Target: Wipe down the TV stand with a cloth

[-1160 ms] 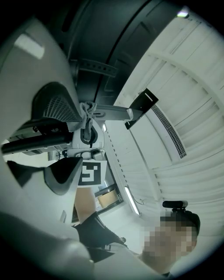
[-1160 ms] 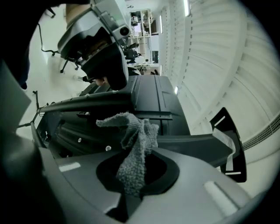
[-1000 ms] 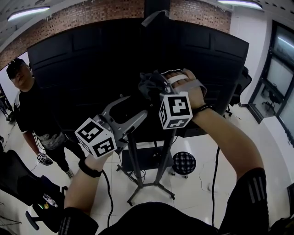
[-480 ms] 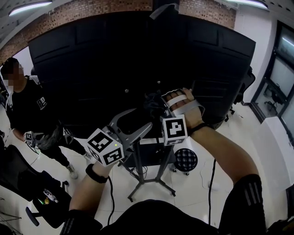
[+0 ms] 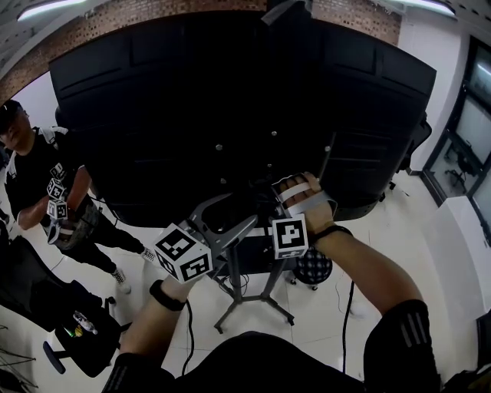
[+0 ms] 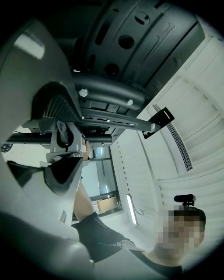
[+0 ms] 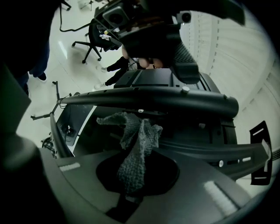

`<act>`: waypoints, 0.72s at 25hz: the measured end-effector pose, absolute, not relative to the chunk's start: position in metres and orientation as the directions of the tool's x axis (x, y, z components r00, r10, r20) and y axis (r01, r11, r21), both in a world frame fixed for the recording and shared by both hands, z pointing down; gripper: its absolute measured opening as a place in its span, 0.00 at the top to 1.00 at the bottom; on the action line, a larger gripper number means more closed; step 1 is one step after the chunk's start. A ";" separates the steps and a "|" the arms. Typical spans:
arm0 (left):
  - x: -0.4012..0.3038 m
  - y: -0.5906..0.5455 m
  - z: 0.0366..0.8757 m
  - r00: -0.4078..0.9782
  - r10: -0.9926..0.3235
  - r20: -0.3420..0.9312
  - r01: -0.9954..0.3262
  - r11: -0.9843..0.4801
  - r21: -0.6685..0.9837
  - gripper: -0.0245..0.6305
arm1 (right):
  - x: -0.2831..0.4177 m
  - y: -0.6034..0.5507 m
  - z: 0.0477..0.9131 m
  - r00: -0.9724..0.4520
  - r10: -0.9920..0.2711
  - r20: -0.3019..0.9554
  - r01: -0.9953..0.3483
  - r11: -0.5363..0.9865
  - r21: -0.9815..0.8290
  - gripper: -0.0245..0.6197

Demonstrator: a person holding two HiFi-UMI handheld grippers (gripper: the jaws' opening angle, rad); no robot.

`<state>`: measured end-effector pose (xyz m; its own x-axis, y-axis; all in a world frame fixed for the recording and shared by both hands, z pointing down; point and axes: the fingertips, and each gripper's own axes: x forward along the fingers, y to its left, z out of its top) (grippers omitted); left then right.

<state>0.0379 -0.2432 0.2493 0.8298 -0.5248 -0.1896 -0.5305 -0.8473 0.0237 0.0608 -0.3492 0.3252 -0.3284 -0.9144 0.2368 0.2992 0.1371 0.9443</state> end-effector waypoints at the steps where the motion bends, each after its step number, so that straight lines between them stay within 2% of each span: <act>1: 0.037 -0.243 0.253 0.829 -0.527 -0.187 -0.532 -0.846 0.028 0.54 | 0.060 -0.348 0.332 -0.329 -0.911 0.248 0.296 0.150 0.943 0.92; 13: 0.034 -0.239 0.290 0.810 -0.566 -0.155 -0.556 -0.825 0.107 0.54 | 0.067 -0.348 0.392 -0.303 -0.886 0.352 0.275 0.273 0.922 0.92; 18: 0.037 -0.238 0.294 0.811 -0.560 -0.169 -0.550 -0.828 0.106 0.54 | 0.061 -0.318 0.360 -0.435 -0.840 0.324 0.076 0.324 0.943 0.92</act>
